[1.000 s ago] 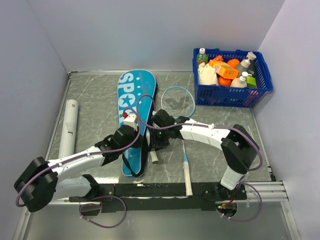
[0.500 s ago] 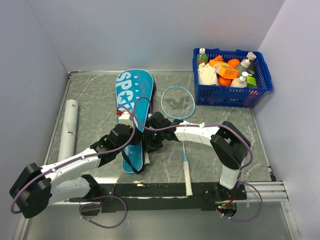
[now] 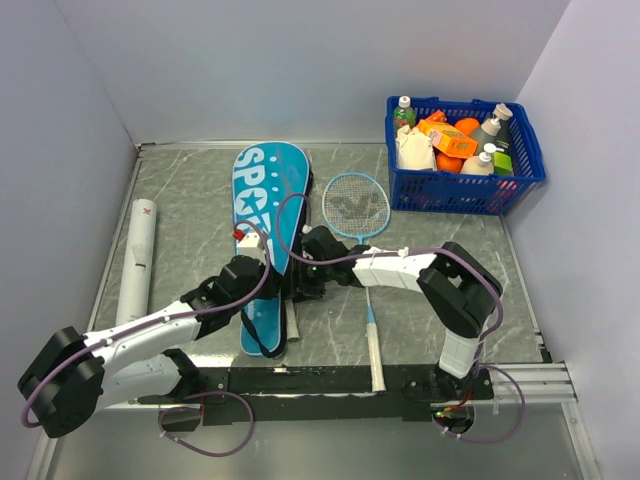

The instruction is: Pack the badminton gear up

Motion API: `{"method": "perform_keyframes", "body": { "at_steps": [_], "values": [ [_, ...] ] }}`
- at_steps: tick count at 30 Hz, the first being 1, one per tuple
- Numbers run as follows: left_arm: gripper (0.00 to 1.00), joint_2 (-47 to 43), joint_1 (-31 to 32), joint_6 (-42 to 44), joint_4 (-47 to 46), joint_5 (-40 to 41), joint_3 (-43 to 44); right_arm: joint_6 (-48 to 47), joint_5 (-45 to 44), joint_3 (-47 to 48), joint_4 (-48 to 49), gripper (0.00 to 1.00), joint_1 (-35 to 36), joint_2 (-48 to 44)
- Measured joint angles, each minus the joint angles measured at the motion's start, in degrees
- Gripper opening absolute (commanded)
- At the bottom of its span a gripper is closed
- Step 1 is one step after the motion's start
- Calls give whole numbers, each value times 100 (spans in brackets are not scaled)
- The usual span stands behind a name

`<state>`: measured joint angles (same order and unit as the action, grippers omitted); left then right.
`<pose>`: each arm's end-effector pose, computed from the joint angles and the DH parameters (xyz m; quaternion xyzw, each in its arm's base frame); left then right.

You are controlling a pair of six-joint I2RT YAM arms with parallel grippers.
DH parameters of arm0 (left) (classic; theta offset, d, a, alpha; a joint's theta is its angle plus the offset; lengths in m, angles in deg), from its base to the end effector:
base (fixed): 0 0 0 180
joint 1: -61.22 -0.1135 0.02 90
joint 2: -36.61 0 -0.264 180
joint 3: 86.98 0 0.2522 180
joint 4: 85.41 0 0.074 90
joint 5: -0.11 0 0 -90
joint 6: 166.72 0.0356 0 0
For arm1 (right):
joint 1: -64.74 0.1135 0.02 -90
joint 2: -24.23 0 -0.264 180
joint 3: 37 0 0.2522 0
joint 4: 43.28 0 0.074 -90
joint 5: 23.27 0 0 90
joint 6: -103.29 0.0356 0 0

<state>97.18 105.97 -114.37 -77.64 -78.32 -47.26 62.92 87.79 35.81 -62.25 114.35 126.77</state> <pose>0.1624 -0.1509 0.2015 0.0016 0.8571 -0.2693 0.4392 0.2281 0.2879 0.1656 -0.0643 0.9200 0.3749 0.0944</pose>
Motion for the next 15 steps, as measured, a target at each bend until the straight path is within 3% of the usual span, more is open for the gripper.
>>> {"method": "perform_keyframes", "body": {
  "at_steps": [5,15],
  "values": [
    [1,0,55,-48,24,-98,-59,-17,-330,-367,227,58,-68,-155],
    [1,37,61,-55,20,-142,-59,52,-719,-1661,487,57,-92,-1300]
  ]
}}
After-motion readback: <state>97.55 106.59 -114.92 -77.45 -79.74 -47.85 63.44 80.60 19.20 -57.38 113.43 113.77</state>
